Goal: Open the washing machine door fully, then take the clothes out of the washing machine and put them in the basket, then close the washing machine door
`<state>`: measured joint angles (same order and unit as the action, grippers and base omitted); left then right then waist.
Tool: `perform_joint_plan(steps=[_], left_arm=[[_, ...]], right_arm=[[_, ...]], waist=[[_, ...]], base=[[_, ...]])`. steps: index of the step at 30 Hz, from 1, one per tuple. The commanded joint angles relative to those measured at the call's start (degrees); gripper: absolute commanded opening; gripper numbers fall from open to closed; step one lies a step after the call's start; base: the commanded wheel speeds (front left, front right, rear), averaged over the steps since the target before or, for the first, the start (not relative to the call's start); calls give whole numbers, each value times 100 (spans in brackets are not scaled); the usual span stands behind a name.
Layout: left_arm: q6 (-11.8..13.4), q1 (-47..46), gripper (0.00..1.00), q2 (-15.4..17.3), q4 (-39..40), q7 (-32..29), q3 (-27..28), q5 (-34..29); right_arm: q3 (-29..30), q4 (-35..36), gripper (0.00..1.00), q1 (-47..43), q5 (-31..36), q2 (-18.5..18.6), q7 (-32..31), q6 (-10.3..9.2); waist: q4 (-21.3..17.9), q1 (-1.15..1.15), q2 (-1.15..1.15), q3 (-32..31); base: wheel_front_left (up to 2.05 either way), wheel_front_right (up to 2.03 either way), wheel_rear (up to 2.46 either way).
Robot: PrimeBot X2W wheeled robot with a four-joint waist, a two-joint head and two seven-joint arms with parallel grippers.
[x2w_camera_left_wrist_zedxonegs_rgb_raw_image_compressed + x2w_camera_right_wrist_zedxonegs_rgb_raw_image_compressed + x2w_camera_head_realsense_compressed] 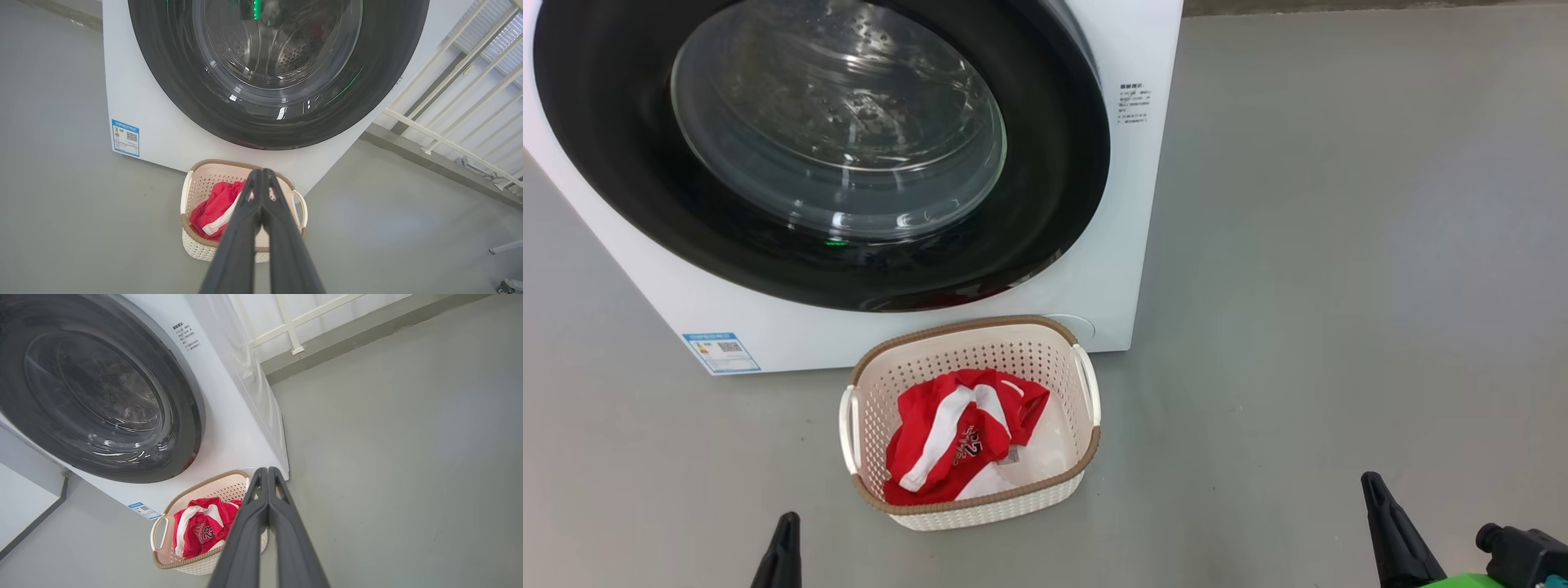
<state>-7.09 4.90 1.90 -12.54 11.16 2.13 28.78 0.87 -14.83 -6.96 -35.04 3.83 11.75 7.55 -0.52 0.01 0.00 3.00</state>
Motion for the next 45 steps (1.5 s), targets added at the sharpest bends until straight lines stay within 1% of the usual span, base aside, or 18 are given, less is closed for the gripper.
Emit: perform_joint_plan(steps=[1, 45], left_arm=[[-7, -174, 0, 70, 111, -24, 54, 161], [-20, -557, 0, 113, 6, -709, 171, 2752]], right_arm=[[17, 116, 0, 202, -145, 74, -26, -1], [173, 105, 0, 657, -2507, 55, -714, -3]], waist=[[1, -1, 0, -4], [22, -1, 0, -119]], base=[[0, 0, 0], [0, 0, 0]])
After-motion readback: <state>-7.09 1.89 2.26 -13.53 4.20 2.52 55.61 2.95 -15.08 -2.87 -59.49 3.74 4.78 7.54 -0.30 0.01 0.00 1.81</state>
